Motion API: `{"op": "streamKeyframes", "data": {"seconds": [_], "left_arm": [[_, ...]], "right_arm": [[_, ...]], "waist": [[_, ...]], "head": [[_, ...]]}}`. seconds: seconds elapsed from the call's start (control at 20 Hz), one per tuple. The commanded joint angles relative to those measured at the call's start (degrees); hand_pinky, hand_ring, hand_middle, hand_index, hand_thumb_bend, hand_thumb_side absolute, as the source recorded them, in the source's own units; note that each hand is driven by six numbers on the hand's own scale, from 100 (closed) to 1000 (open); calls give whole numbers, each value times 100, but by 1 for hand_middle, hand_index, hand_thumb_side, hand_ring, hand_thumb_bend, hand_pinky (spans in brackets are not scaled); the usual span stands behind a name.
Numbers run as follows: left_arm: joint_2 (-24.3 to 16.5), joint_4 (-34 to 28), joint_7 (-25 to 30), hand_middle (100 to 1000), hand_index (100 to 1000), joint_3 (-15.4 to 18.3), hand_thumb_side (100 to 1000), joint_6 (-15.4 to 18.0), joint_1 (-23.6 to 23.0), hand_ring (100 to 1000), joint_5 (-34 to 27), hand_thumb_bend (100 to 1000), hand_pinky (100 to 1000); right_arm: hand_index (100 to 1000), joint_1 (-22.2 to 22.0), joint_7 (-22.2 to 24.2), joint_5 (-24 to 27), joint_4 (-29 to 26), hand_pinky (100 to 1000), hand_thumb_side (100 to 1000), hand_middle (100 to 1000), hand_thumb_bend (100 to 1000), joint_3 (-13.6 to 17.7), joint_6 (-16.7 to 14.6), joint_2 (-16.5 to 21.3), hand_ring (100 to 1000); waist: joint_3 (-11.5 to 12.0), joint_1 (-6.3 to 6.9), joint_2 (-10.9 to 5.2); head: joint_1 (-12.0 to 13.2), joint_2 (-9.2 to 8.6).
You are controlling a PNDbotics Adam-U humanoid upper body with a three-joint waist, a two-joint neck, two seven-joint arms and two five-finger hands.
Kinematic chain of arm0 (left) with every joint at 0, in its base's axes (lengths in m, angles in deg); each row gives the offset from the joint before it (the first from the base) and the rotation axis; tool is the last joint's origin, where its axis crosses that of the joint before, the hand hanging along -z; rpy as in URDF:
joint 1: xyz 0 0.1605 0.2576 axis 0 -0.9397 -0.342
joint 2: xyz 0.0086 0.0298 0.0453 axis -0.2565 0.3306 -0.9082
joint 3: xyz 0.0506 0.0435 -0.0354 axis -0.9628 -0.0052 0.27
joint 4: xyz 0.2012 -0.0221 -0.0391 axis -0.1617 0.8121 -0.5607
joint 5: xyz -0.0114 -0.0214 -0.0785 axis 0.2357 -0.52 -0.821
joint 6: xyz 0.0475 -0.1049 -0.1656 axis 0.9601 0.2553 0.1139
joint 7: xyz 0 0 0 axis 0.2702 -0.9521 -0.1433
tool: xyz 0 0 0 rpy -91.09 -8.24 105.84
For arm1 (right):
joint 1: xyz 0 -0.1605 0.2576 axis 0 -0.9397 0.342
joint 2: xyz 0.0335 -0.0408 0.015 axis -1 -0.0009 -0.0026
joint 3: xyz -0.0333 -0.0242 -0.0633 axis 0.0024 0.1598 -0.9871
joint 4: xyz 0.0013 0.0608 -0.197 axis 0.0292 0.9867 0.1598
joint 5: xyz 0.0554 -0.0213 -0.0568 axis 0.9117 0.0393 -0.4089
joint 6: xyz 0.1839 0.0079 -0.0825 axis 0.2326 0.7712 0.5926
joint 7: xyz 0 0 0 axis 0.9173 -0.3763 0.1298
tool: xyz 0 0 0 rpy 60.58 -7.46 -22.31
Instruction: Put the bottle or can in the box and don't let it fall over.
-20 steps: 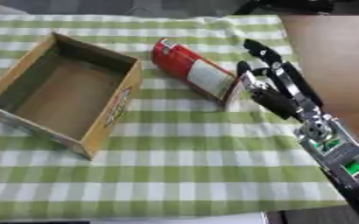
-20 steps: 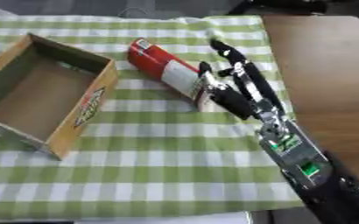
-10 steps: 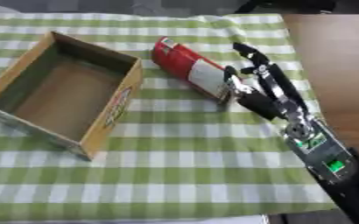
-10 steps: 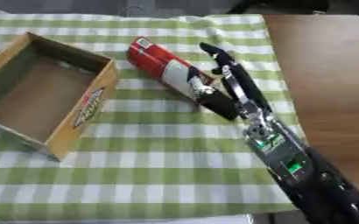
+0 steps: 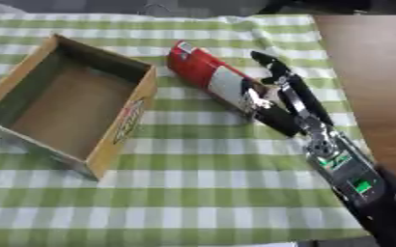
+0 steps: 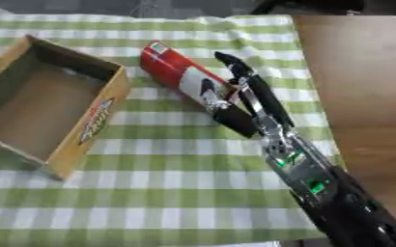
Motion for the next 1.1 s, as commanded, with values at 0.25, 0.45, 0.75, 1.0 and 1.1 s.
{"op": "streamKeyframes", "data": {"seconds": [0.25,0.45,0.75,1.0,1.1], "left_arm": [[-83,-119,-11,641,707,26,716,-7,70,508,-19,147,509],[-78,-120,-10,641,707,24,717,-7,72,508,-27,146,509],[-78,-121,-7,642,706,23,719,-6,79,508,-32,144,509],[-71,-121,-2,642,706,21,718,-3,89,509,-39,141,510],[-71,-121,-3,643,706,21,722,-3,90,509,-44,142,510]], "right_arm": [[1000,166,-25,11,160,825,837,956,100,-5,-8,18,1000],[1000,199,-69,23,309,824,840,955,100,2,1,-1,1000],[1000,208,-140,22,365,826,839,955,100,12,-59,5,1000],[1000,265,-68,-73,529,829,841,959,100,-18,-50,23,1000],[1000,277,-34,-97,612,826,859,961,100,-16,-48,9,1000]], "waist": [[28,-25,71],[31,-23,85],[28,-18,112],[40,-16,136],[42,-19,147]], "head": [[-21,-136],[-20,-170],[-13,-208],[-13,-242],[-15,-239]]}}
